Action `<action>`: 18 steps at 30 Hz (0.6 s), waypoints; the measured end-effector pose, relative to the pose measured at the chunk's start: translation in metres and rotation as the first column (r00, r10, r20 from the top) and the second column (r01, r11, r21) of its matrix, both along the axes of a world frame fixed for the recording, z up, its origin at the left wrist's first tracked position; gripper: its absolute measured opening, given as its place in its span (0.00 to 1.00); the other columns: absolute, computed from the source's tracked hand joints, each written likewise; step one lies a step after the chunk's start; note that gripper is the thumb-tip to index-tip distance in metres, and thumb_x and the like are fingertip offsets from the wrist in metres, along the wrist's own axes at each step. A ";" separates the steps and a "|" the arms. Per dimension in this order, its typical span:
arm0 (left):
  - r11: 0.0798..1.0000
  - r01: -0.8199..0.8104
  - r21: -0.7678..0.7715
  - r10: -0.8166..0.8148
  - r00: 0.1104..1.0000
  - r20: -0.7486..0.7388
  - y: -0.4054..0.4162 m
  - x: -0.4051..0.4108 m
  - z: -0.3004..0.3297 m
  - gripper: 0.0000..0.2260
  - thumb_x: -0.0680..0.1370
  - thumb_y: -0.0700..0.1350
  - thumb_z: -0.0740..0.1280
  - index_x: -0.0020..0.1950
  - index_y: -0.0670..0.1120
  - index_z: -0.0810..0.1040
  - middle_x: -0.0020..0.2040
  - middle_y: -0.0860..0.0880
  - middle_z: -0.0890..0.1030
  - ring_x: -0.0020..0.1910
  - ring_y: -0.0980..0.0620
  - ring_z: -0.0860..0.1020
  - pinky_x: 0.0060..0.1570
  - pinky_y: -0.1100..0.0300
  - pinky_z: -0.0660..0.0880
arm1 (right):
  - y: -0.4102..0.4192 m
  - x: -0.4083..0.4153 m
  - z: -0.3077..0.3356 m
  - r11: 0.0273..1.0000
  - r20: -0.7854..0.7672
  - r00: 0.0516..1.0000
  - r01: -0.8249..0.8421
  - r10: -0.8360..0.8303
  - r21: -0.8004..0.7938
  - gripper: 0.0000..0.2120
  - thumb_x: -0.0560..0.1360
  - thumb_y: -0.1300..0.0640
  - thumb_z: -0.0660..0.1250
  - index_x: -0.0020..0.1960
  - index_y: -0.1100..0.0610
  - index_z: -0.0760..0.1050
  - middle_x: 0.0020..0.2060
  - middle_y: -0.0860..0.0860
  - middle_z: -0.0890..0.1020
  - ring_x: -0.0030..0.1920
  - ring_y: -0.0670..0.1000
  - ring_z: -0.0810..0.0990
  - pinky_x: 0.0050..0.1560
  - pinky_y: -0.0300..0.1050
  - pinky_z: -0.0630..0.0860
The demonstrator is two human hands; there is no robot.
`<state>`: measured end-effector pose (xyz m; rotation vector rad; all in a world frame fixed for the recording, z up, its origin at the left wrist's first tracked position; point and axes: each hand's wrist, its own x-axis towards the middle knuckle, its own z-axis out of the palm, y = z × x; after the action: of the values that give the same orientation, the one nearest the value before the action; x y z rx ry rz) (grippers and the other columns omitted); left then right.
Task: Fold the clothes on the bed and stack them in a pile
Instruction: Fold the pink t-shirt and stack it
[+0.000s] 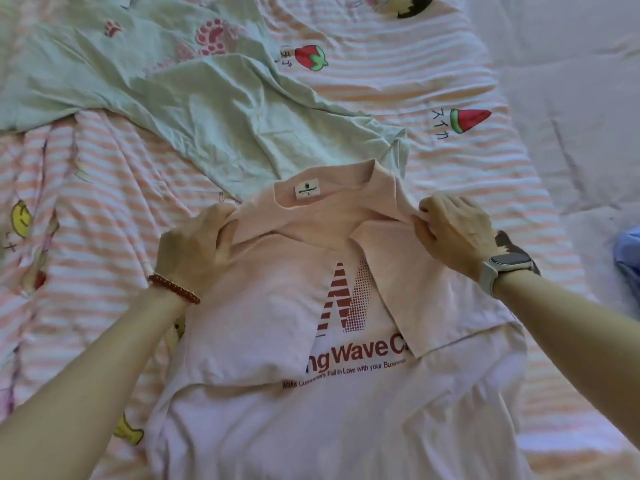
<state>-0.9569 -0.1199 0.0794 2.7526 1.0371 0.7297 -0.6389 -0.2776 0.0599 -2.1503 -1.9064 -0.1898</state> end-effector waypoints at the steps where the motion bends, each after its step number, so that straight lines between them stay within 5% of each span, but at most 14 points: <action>1: 1.000 0.000 0.010 0.000 1.000 0.004 -0.016 -0.010 -0.001 0.06 0.77 0.44 0.58 0.51 0.44 0.70 0.33 0.40 0.79 0.27 0.41 0.77 0.22 0.58 0.68 | -0.013 -0.004 -0.001 1.000 -0.013 1.000 0.004 -0.004 -0.007 0.13 0.74 0.56 0.55 0.38 0.63 0.72 0.30 0.58 0.75 0.28 0.59 0.74 0.33 0.48 0.70; 6: 0.996 0.087 -0.024 -0.086 0.995 0.041 -0.099 -0.064 -0.010 0.05 0.80 0.41 0.55 0.51 0.42 0.69 0.37 0.37 0.78 0.40 0.46 0.70 0.42 0.52 0.68 | -0.095 -0.026 0.000 0.999 -0.037 0.999 -0.038 0.038 -0.005 0.14 0.76 0.56 0.55 0.39 0.64 0.73 0.31 0.57 0.75 0.29 0.58 0.74 0.35 0.50 0.69; 13: 0.979 0.131 -0.159 -0.148 0.983 -0.105 -0.208 -0.123 -0.008 0.07 0.81 0.43 0.53 0.51 0.44 0.69 0.47 0.39 0.81 0.45 0.44 0.71 0.42 0.50 0.68 | -0.218 -0.046 -0.002 0.990 -0.092 0.987 -0.133 0.129 -0.039 0.11 0.80 0.54 0.51 0.47 0.58 0.69 0.39 0.58 0.79 0.42 0.58 0.73 0.43 0.49 0.64; 18: 0.957 0.087 -0.275 -0.189 0.909 -0.372 -0.263 -0.153 -0.022 0.12 0.70 0.42 0.57 0.48 0.46 0.77 0.53 0.39 0.81 0.53 0.42 0.71 0.48 0.48 0.70 | -0.282 -0.066 -0.018 0.946 -0.073 0.985 -0.168 0.154 -0.277 0.10 0.74 0.57 0.56 0.48 0.57 0.75 0.45 0.57 0.81 0.45 0.59 0.80 0.44 0.50 0.65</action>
<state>-1.1099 -0.3832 0.0572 2.7624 0.9018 0.0084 -0.7048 -0.5596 0.0418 -2.1285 -2.1800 0.1788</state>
